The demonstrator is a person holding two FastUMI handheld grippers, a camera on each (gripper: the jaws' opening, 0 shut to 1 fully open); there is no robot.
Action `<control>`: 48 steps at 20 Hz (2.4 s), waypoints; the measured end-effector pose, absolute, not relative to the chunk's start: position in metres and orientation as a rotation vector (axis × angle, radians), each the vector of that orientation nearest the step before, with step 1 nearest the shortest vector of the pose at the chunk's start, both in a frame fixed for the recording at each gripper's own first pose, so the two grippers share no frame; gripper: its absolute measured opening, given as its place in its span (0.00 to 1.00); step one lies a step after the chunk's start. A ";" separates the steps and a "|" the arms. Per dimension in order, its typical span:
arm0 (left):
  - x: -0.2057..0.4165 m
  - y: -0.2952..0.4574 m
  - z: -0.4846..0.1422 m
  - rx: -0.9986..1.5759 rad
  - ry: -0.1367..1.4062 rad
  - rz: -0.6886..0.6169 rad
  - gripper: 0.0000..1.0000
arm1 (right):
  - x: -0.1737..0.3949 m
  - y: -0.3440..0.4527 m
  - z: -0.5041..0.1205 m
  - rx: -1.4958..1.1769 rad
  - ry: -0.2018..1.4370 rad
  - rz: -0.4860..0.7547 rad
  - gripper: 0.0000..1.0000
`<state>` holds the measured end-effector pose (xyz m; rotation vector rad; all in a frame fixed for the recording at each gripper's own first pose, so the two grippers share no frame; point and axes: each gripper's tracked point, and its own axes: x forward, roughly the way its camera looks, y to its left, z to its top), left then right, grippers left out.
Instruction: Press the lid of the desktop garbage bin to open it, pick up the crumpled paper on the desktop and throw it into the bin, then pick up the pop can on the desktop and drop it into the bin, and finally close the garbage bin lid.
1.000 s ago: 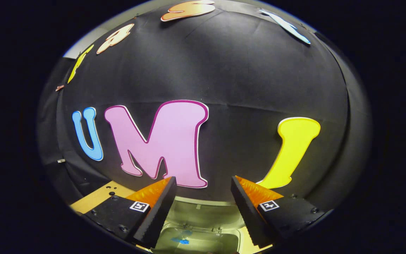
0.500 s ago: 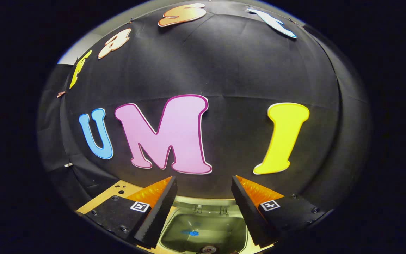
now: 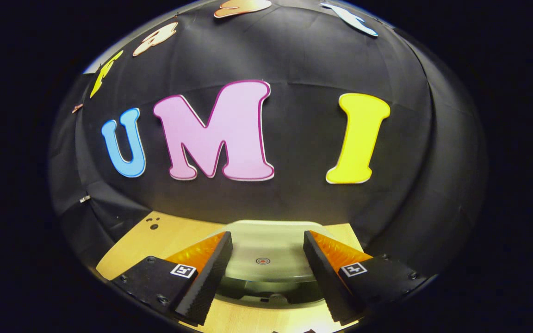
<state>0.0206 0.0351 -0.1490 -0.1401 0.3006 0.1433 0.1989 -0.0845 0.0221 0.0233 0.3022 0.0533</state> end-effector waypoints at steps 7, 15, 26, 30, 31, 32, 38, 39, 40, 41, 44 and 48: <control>0.014 0.048 -0.157 -0.077 0.323 0.128 0.96 | 0.186 -0.085 -0.022 0.021 0.379 0.009 0.97; 0.026 0.046 -0.152 -0.030 0.322 0.091 0.96 | 0.183 -0.084 -0.031 0.003 0.359 -0.015 0.98; 0.046 0.027 -0.152 0.000 0.334 0.019 0.96 | 0.178 -0.083 -0.038 0.011 0.335 -0.044 0.99; 0.049 0.025 -0.152 -0.012 0.334 0.012 0.96 | 0.177 -0.083 -0.033 0.011 0.282 -0.037 0.99; 0.050 0.024 -0.150 -0.016 0.329 0.011 0.96 | 0.176 -0.082 -0.031 0.012 0.267 -0.027 0.98; 0.050 0.022 -0.146 -0.018 0.320 0.007 0.96 | 0.171 -0.080 -0.031 0.012 0.269 -0.014 0.98; 0.046 0.014 -0.118 0.010 0.249 -0.007 0.96 | 0.130 -0.075 -0.028 -0.014 0.188 -0.007 0.97; 0.045 0.012 -0.113 0.018 0.237 -0.011 0.96 | 0.121 -0.073 -0.028 -0.011 0.177 -0.002 0.97; 0.045 0.010 -0.108 0.028 0.226 -0.013 0.96 | 0.113 -0.072 -0.029 -0.005 0.167 0.001 0.97; 0.043 0.006 -0.104 0.039 0.215 -0.017 0.96 | 0.104 -0.073 -0.029 0.005 0.162 0.003 0.97; 0.037 -0.005 -0.091 0.061 0.184 -0.023 0.96 | 0.082 -0.073 -0.030 0.050 0.151 0.004 0.97; 0.023 -0.025 -0.082 0.054 0.156 -0.037 0.96 | 0.057 -0.077 -0.031 0.071 0.138 -0.006 0.97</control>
